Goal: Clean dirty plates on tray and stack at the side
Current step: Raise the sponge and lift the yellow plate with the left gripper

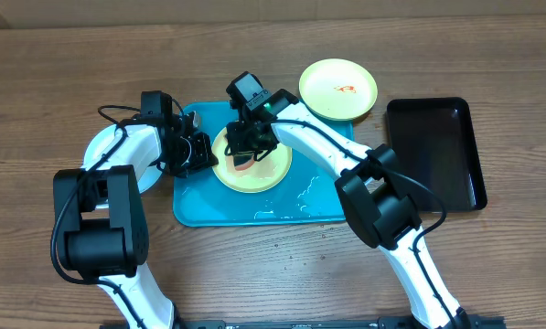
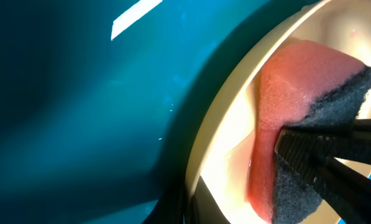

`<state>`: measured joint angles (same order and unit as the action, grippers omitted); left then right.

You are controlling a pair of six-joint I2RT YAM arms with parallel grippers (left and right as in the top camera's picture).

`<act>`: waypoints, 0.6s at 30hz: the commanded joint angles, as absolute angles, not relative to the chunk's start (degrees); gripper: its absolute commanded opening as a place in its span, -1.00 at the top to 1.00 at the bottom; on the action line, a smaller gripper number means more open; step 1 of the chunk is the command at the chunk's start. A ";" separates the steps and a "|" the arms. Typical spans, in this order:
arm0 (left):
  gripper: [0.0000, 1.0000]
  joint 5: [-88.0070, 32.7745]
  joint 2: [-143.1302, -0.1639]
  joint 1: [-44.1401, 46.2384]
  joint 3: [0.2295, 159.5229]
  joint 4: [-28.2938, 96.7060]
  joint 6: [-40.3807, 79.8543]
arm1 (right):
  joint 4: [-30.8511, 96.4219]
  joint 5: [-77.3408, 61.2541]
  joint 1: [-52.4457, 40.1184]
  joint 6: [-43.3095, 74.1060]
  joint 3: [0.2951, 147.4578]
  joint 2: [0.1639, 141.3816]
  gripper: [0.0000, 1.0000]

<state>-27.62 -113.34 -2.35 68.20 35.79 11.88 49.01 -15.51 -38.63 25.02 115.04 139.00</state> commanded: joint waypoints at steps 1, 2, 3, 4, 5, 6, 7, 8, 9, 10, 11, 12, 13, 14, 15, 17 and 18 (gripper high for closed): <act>0.91 -23.81 -115.02 -1.96 66.26 36.10 11.44 | 50.37 -14.46 -36.29 25.47 118.26 139.90 0.91; 0.92 -23.83 -114.98 -1.96 66.39 36.14 10.98 | 51.48 -14.48 -35.59 25.39 119.55 139.52 0.92; 0.92 -23.83 -114.87 -1.96 66.63 36.23 10.63 | 52.56 -14.52 -34.92 25.28 120.81 139.02 0.92; 0.92 -23.88 -114.54 -1.96 66.85 36.40 10.44 | 54.06 -14.66 -34.09 24.99 122.43 138.28 0.92; 0.91 -23.88 -113.84 -1.96 67.29 36.53 10.26 | 56.47 -15.14 -32.97 23.59 125.01 136.99 0.92; 0.91 -23.81 -113.27 -1.96 67.59 36.64 10.26 | 58.65 -15.42 -32.16 22.63 127.28 135.90 0.92; 0.92 -23.79 -112.38 -1.96 67.92 36.82 10.24 | 60.25 -15.57 -31.64 22.24 128.99 135.11 0.92; 0.91 -23.77 -111.39 -1.96 68.14 36.84 9.89 | 62.30 -15.55 -31.03 21.98 131.15 134.17 0.92; 0.92 -23.75 -110.37 -1.96 68.25 36.84 9.45 | 64.40 -15.57 -30.46 21.52 133.45 133.21 0.92; 0.92 -23.44 -109.06 -1.96 68.31 36.86 8.95 | 66.13 -15.57 -30.06 21.02 135.33 132.42 0.92; 0.91 -22.39 -107.50 -1.96 68.34 37.17 8.93 | 68.18 -15.55 -29.56 20.69 137.47 131.50 0.92; 0.92 -21.28 -106.26 -1.96 68.38 37.52 8.80 | 69.76 -15.53 -29.19 20.51 138.96 130.74 0.92; 0.92 -19.84 -104.73 -1.96 68.38 37.95 8.47 | 71.37 -15.53 -28.75 20.34 140.46 129.78 0.92; 0.92 -17.28 -101.58 -1.96 68.38 38.92 7.20 | 73.65 -15.53 -27.94 19.40 142.19 128.07 0.92; 0.91 -15.81 -99.96 -1.96 68.38 39.42 6.59 | 74.65 -15.44 -27.44 19.40 142.69 127.17 0.92; 0.92 -12.80 -96.77 -1.96 68.38 40.56 6.15 | 76.01 -15.31 -26.44 19.42 142.89 125.64 0.92; 0.91 -11.09 -95.13 -1.96 68.38 41.06 6.13 | 76.62 -14.90 -25.96 19.40 142.89 125.14 0.92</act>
<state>-17.85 -102.32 -2.24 68.07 40.07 8.62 75.48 -15.05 -27.22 20.73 140.81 129.95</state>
